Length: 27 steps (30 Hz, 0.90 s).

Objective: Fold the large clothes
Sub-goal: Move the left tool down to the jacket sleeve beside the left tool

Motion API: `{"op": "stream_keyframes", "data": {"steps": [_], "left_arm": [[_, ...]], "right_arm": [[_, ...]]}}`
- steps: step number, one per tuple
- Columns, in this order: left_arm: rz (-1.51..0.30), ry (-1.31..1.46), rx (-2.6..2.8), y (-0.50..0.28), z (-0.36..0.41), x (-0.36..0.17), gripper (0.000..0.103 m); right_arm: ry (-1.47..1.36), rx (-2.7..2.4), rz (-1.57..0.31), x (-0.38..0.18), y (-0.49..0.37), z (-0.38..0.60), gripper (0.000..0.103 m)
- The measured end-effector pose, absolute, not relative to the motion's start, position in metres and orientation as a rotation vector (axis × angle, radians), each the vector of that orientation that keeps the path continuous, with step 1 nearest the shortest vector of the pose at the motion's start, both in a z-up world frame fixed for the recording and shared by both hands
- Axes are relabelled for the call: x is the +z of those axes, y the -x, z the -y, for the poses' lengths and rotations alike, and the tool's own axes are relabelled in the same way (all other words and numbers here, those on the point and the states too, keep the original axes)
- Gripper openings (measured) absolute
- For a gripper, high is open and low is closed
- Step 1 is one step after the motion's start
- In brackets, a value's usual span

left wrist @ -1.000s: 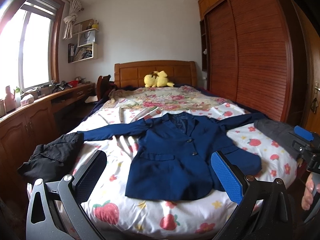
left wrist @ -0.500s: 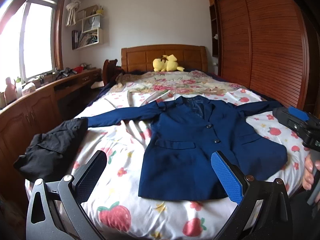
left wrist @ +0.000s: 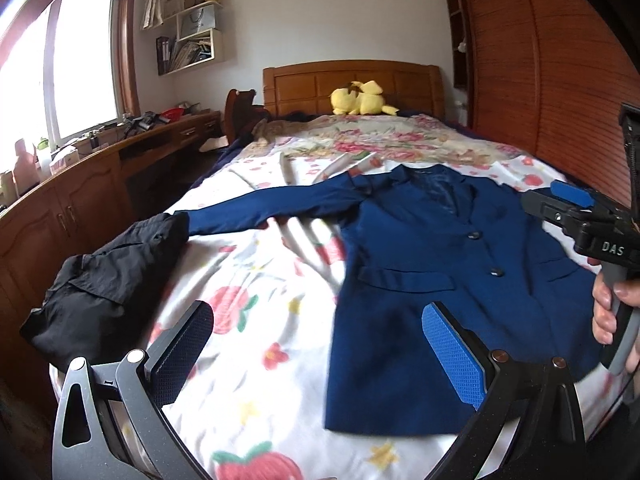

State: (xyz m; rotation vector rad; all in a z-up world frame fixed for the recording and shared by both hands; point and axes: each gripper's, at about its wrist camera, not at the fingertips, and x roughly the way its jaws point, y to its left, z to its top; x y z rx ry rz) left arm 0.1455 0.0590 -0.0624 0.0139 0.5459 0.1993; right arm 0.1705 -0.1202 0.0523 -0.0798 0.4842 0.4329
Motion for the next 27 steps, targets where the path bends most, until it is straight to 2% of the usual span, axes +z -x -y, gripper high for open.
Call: {"op": "stream_keyframes", "data": {"steps": [7,22,27], "left_arm": [[-0.585,0.052,0.210,-0.174,-0.076,-0.071,0.103],[-0.642,0.166,0.195,-0.281,-0.143,-0.084,0.103],[-0.649,0.196,0.200,-0.324,-0.170,-0.086,0.096]], "right_arm": [[0.120,0.488,-0.592,0.011,-0.212,0.100,0.103],[0.115,0.484,-0.693,-0.018,-0.239,0.098,0.103],[0.124,0.467,-0.712,-0.024,-0.247,0.095,0.103]]}}
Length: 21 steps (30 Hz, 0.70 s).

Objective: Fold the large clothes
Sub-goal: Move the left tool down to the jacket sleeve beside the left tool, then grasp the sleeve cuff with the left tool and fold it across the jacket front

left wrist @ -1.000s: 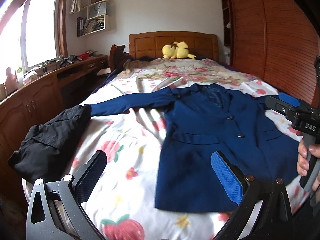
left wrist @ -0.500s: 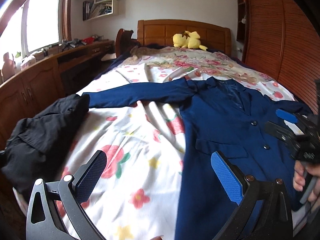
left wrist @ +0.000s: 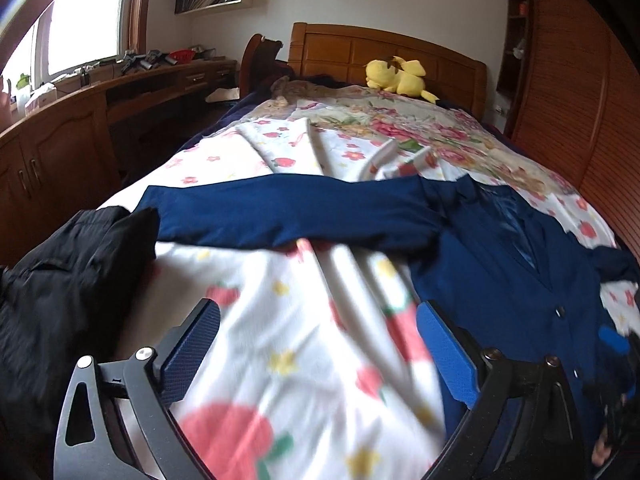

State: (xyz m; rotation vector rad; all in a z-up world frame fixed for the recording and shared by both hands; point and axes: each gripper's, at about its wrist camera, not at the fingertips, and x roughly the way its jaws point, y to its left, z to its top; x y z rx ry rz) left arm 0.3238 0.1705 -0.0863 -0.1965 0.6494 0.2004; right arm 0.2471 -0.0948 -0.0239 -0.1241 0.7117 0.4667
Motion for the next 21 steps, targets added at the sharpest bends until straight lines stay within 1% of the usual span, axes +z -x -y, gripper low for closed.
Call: {"op": "stream_keyframes", "data": {"steps": [4,6,10,18,20,21], "left_arm": [[-0.679,0.190,0.233,-0.364,-0.185,-0.097,0.085],[-0.689,0.209,0.242,-0.380,-0.190,-0.103,0.083],[-0.727,0.301,0.261,-0.413,-0.209,-0.118,0.082],[-0.806,0.493,0.313,-0.441,-0.252,-0.153,0.081],[-0.812,0.559,0.306,-0.446,-0.264,-0.160,0.080],[-0.809,0.587,0.305,-0.448,-0.268,-0.162,0.077]], "right_arm": [[0.134,0.471,-0.724,-0.029,-0.248,0.089,0.103],[0.147,0.474,-0.735,-0.034,-0.249,0.084,0.103],[0.159,0.471,-0.755,-0.042,-0.251,0.080,0.103],[0.142,0.468,-0.765,-0.047,-0.253,0.082,0.103],[0.142,0.466,-0.763,-0.046,-0.253,0.082,0.103],[0.143,0.466,-0.763,-0.047,-0.253,0.082,0.103]]}}
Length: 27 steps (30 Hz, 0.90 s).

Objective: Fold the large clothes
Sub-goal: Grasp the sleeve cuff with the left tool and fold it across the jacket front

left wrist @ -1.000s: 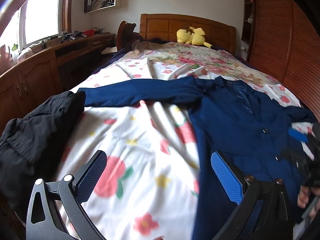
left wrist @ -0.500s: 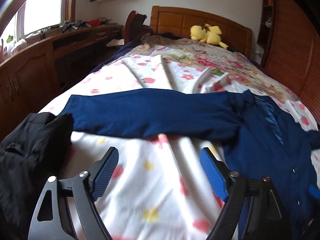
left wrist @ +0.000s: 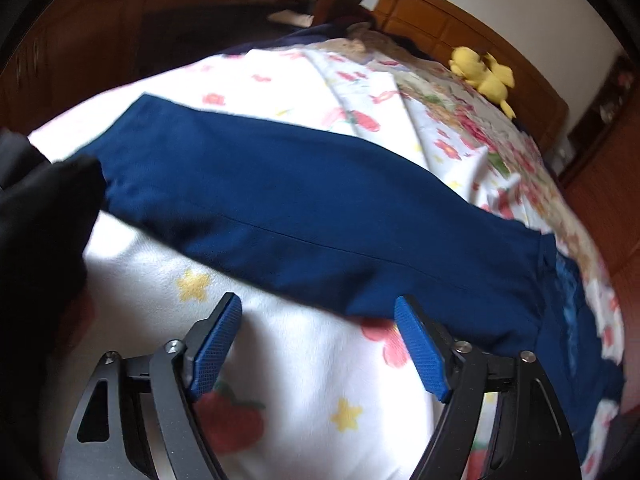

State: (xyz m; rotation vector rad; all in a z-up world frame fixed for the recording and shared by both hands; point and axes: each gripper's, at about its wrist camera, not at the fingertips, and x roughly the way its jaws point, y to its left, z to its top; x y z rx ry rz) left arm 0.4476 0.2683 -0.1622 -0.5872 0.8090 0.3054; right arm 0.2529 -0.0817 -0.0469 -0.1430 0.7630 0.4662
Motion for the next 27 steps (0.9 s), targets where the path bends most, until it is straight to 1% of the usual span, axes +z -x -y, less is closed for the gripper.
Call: {"op": "stream_keyframes", "data": {"steps": [2,4,5,7,8,9,10,14,21,27], "left_arm": [[-0.797,0.605,0.304,-0.456,-0.277,-0.161,0.068],[-0.805,0.596,0.308,-0.463,-0.281,-0.161,0.052],[-0.811,0.589,0.309,-0.466,-0.280,-0.162,0.048],[-0.829,0.561,0.314,-0.475,-0.275,-0.162,0.023],[-0.840,0.548,0.320,-0.482,-0.275,-0.162,0.016],[-0.850,0.530,0.332,-0.486,-0.273,-0.161,0.005],[-0.851,0.507,0.341,-0.490,-0.268,-0.160,0.002],[-0.805,0.299,0.375,-0.497,-0.223,-0.134,0.001],[-0.705,0.150,0.269,-0.493,-0.136,-0.064,0.001],[-0.668,0.065,0.146,-0.473,-0.063,-0.023,0.001]], "right_arm": [[0.144,0.466,-0.763,-0.048,-0.253,0.081,0.103],[0.143,0.465,-0.765,-0.049,-0.253,0.082,0.103],[0.142,0.466,-0.766,-0.049,-0.254,0.082,0.103],[0.139,0.466,-0.768,-0.050,-0.254,0.082,0.103],[0.137,0.466,-0.768,-0.050,-0.254,0.083,0.103],[0.136,0.466,-0.768,-0.050,-0.254,0.083,0.103],[0.133,0.466,-0.767,-0.050,-0.254,0.084,0.103],[0.122,0.468,-0.766,-0.050,-0.255,0.085,0.103],[0.113,0.467,-0.732,-0.036,-0.246,0.093,0.103],[0.084,0.440,-0.683,-0.009,-0.239,0.122,0.103]]}}
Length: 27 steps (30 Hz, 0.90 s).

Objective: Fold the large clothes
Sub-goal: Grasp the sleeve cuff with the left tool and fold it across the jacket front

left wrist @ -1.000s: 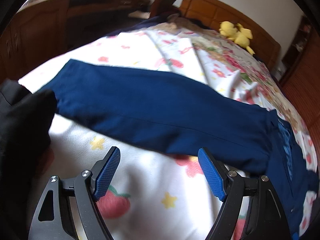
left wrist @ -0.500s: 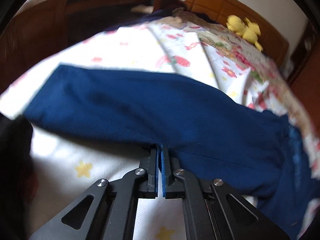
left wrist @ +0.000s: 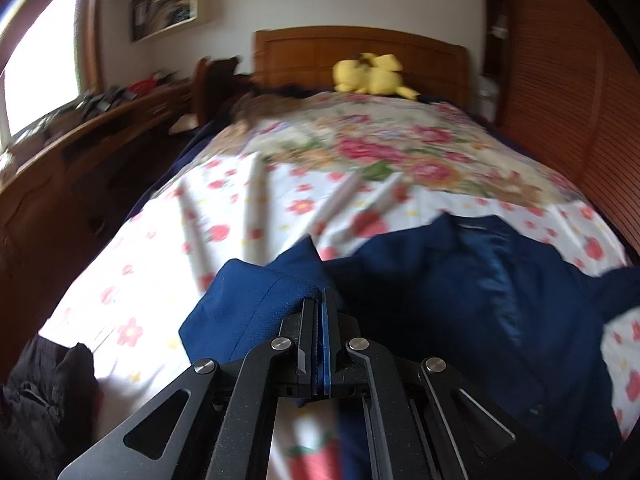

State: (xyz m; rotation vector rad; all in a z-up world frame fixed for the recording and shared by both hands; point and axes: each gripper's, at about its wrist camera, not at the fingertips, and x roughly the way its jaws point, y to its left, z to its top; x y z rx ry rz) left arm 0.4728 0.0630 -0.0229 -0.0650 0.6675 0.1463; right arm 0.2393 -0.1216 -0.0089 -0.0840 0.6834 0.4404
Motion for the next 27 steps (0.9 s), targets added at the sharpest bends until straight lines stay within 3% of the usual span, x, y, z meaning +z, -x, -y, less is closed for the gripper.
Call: {"op": "stream_keyframes", "data": {"steps": [11,14,19,24,27], "left_arm": [[-0.705,-0.043,0.038,-0.421,-0.027,-0.024,0.002],[-0.738,-0.048,0.031,-0.410,-0.023,-0.027,0.011],[-0.749,-0.023,-0.005,-0.381,-0.035,-0.031,0.041],[-0.742,0.028,-0.012,-0.350,-0.060,-0.036,0.052],[-0.742,0.028,0.020,-0.345,-0.068,-0.046,0.053]], "right_arm": [[0.019,0.371,-0.612,0.030,-0.242,0.170,0.103],[0.021,0.361,-0.609,0.031,-0.242,0.177,0.103],[0.021,0.356,-0.618,0.027,-0.244,0.180,0.103],[0.022,0.361,-0.629,0.022,-0.246,0.179,0.103],[0.020,0.368,-0.642,0.017,-0.248,0.175,0.103]]}}
